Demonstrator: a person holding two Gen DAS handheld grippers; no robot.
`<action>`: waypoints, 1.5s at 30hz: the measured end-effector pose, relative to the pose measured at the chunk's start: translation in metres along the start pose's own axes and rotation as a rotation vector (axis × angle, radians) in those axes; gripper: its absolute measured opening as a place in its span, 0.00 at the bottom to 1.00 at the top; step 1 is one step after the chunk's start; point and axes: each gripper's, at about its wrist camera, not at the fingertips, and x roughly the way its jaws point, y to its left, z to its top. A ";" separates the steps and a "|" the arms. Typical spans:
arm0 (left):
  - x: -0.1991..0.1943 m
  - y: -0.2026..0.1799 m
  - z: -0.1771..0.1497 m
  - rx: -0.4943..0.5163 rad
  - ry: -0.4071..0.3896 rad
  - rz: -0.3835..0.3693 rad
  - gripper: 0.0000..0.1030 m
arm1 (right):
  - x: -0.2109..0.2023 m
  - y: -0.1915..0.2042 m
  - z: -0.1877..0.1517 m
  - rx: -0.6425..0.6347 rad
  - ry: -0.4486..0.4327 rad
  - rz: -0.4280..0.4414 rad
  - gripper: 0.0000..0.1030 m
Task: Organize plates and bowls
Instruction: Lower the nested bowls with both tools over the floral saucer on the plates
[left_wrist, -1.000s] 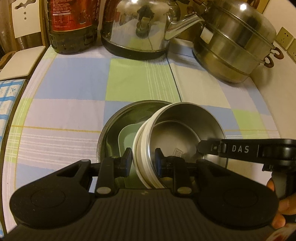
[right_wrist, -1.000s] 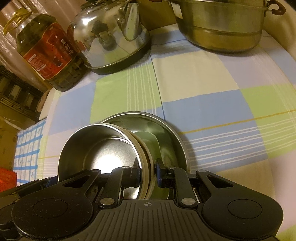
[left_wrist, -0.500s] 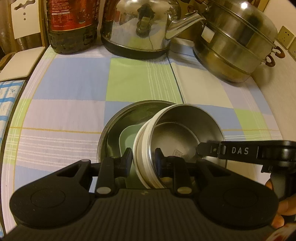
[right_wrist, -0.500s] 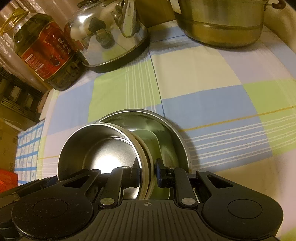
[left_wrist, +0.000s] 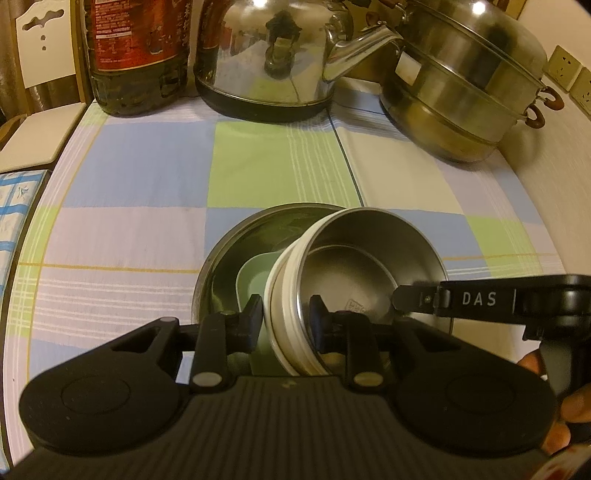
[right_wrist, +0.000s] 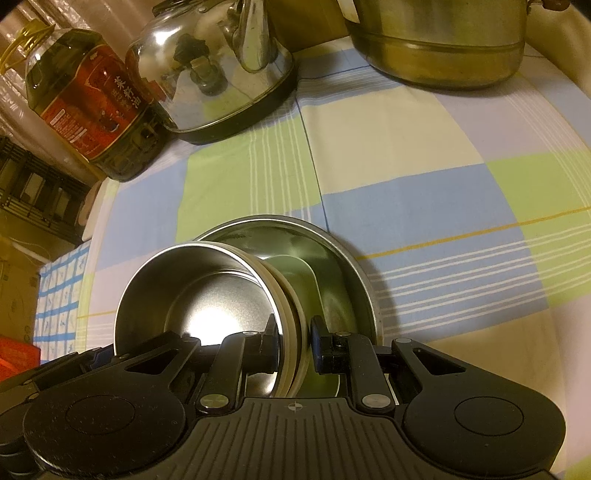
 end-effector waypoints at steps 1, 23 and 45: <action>0.000 0.000 0.000 0.002 0.000 0.000 0.23 | 0.000 0.000 0.000 -0.002 0.000 -0.001 0.17; -0.016 -0.005 0.002 0.050 -0.065 -0.002 0.23 | -0.012 -0.010 -0.008 0.027 -0.041 0.064 0.18; -0.008 0.005 0.009 0.019 0.012 -0.045 0.12 | -0.030 -0.018 -0.003 0.124 -0.073 0.136 0.11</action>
